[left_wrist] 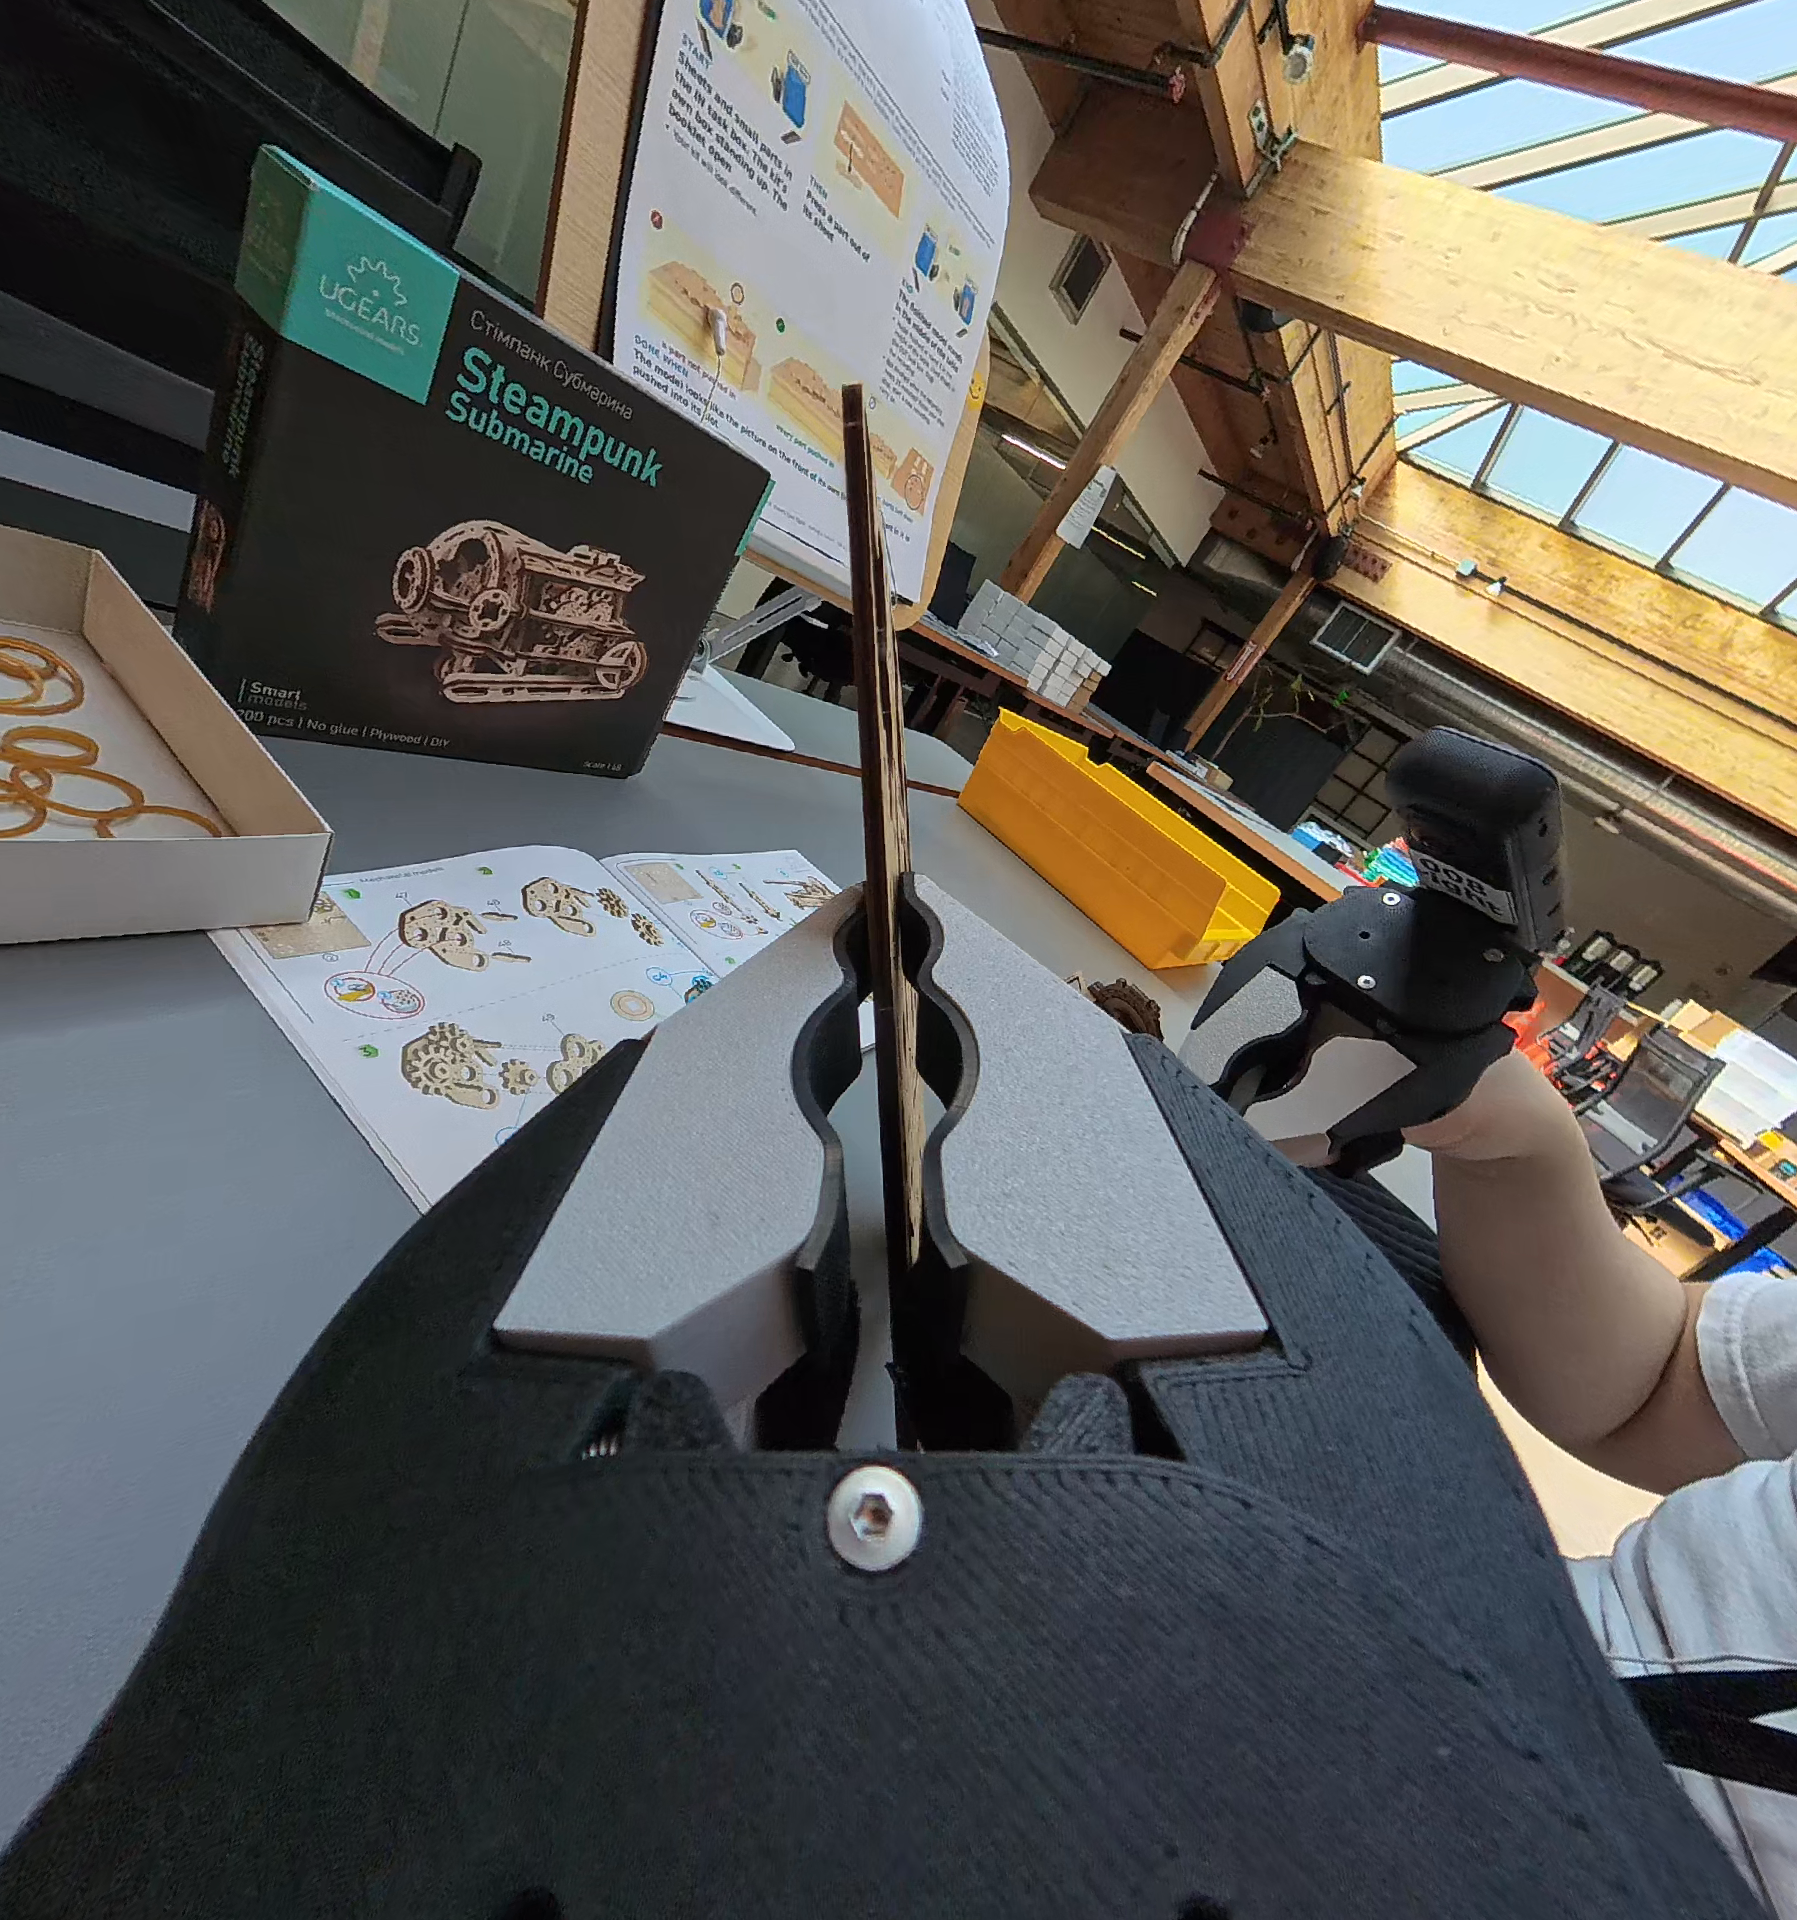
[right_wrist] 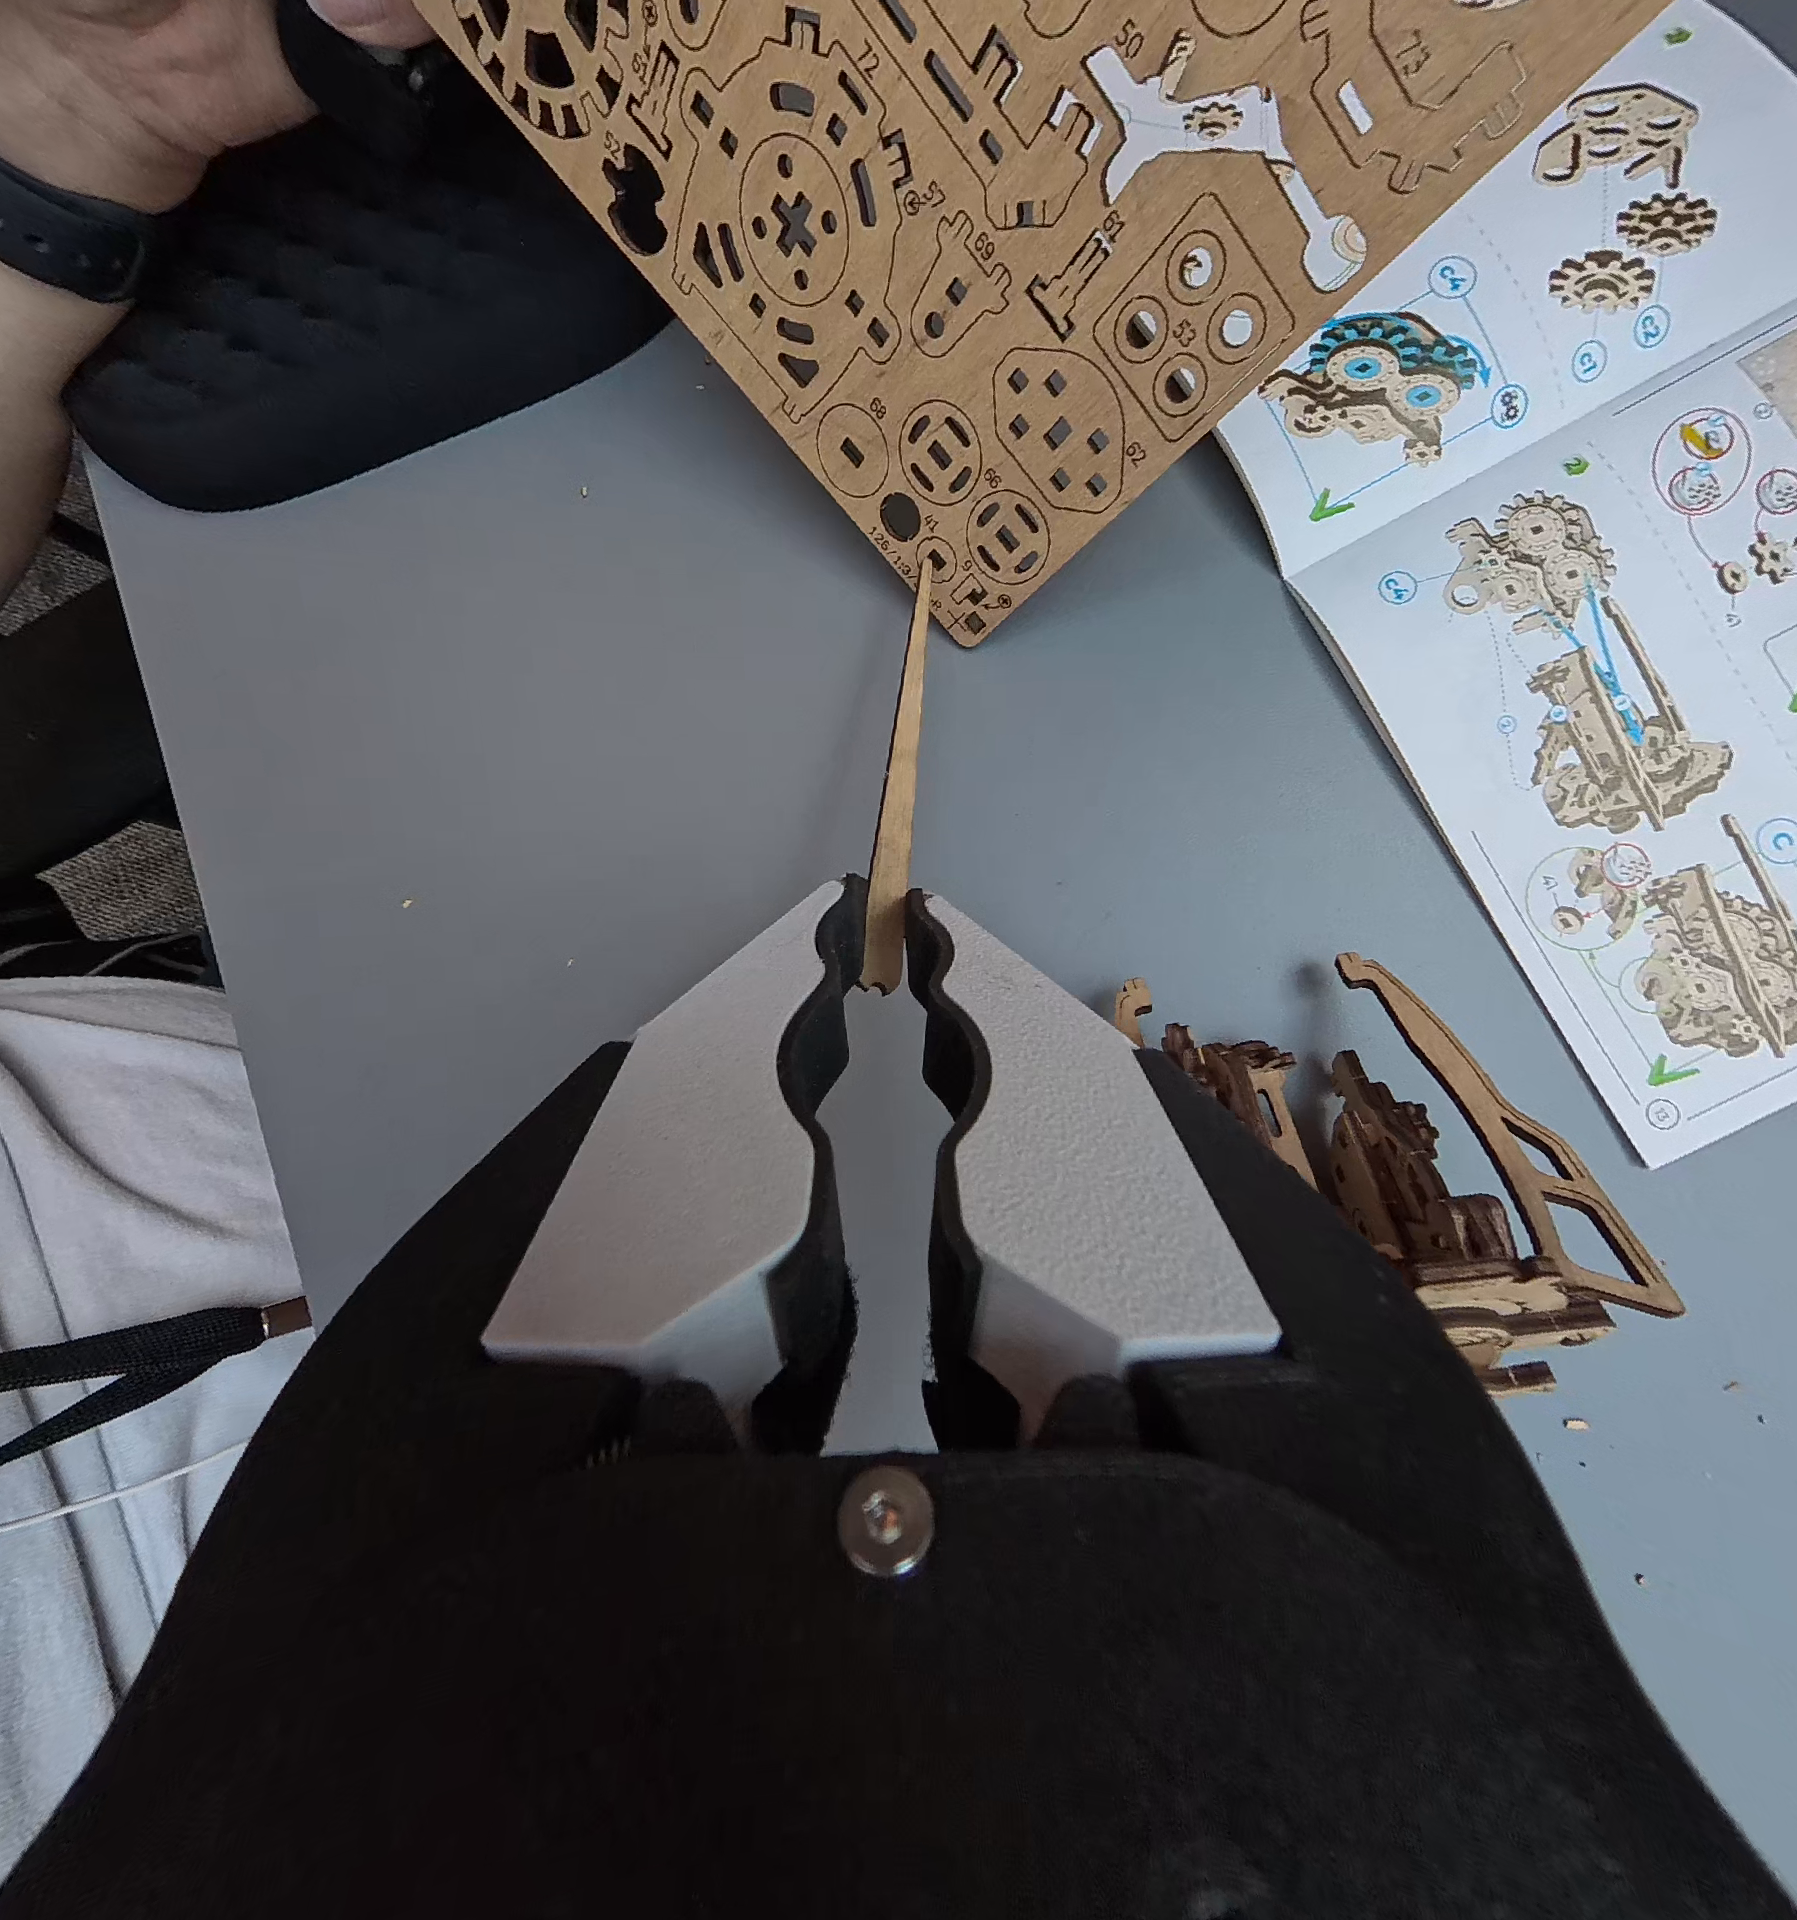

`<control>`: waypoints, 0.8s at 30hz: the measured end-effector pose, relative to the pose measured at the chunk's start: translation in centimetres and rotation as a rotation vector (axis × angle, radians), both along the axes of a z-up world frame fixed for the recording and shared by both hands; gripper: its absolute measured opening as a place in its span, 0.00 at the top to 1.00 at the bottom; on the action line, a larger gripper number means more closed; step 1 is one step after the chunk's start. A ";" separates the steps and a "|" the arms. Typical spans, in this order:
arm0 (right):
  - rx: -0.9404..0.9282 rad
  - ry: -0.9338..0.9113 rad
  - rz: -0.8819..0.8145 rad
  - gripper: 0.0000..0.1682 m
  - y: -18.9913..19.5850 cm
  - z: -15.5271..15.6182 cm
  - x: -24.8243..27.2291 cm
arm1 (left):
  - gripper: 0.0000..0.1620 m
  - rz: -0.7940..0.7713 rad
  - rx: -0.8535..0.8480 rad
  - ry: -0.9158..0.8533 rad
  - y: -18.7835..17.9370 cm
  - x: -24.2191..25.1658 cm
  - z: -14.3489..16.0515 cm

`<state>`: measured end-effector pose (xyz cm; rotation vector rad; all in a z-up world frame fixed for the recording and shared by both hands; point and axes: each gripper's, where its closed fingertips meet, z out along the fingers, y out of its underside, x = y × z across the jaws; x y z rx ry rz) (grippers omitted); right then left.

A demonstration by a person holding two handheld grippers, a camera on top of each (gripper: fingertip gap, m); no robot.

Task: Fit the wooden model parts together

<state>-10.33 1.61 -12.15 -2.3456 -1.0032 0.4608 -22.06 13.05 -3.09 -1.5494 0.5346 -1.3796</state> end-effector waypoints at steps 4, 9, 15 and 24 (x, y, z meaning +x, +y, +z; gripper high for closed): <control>-0.005 0.010 -0.010 0.96 0.1 0.1 0.1 | 1.00 -0.004 0.007 -0.002 -0.1 0.1 0.1; -0.025 0.036 -0.020 0.96 0.2 0.1 -0.1 | 0.99 -0.013 0.027 -0.006 -0.4 0.2 0.4; -0.066 0.090 -0.060 0.97 0.7 0.3 -0.8 | 0.99 -0.011 0.047 0.021 -0.8 0.5 0.3; 0.052 0.039 -0.060 0.97 1.7 0.7 -2.7 | 0.99 -0.006 0.021 -0.019 -0.6 0.1 0.6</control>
